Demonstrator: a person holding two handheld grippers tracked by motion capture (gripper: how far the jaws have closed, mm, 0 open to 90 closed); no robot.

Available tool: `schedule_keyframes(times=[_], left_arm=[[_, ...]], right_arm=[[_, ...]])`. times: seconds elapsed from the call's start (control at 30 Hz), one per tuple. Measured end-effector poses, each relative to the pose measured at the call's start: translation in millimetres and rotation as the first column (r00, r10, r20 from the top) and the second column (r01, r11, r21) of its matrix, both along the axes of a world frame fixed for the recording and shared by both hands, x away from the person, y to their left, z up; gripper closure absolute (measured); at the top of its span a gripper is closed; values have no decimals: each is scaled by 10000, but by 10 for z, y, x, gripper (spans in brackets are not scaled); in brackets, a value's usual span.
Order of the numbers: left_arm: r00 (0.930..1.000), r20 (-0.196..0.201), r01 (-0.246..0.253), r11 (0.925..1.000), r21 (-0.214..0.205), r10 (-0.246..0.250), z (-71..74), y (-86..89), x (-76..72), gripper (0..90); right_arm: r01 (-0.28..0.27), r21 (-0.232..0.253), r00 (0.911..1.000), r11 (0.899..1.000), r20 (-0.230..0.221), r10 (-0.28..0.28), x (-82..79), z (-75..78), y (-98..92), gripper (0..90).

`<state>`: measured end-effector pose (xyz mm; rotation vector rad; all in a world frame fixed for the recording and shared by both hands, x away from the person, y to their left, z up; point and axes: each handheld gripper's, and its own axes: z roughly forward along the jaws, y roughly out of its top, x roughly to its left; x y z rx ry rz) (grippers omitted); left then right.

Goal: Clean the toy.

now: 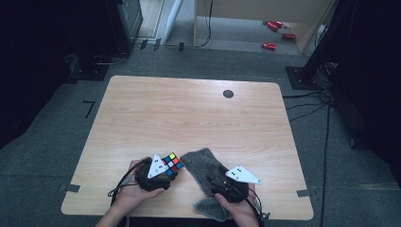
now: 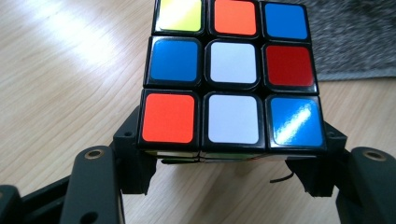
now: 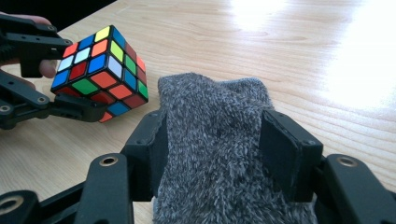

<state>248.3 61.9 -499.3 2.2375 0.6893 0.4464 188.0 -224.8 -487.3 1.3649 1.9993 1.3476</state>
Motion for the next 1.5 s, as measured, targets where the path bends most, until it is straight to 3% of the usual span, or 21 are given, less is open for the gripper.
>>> schedule_keyframes(times=[0.37,0.5,0.63,0.83,1.03,1.33,1.5], left_arm=[[9981,-620,13,9999,-168,-23,-70,46,66,346],[9934,-1141,42,9981,-612,-111,-65,66,96,346],[9874,-1547,220,9970,-736,-332,-78,71,107,345],[9865,-1581,312,9967,-749,-428,-77,63,103,344],[9923,-1184,323,9984,-467,-377,-85,57,70,343],[9867,-1493,499,9934,-1031,-650,-14,62,68,345],[9770,-1799,911,9871,-1317,-1142,9,0,54,345]], right_arm=[[-187,-3,9998,9998,87,187,-24,7,19,430],[-268,-27,9996,9996,134,268,-29,6,26,432],[-480,-3,9987,9988,175,480,-43,9,42,433],[-795,-75,9964,9968,292,797,-64,8,83,436],[-809,-188,9962,9965,317,815,-67,-2,88,439],[-943,-118,9944,9955,473,947,-78,19,63,438],[-984,-56,9930,9951,656,985,-85,47,17,435]])
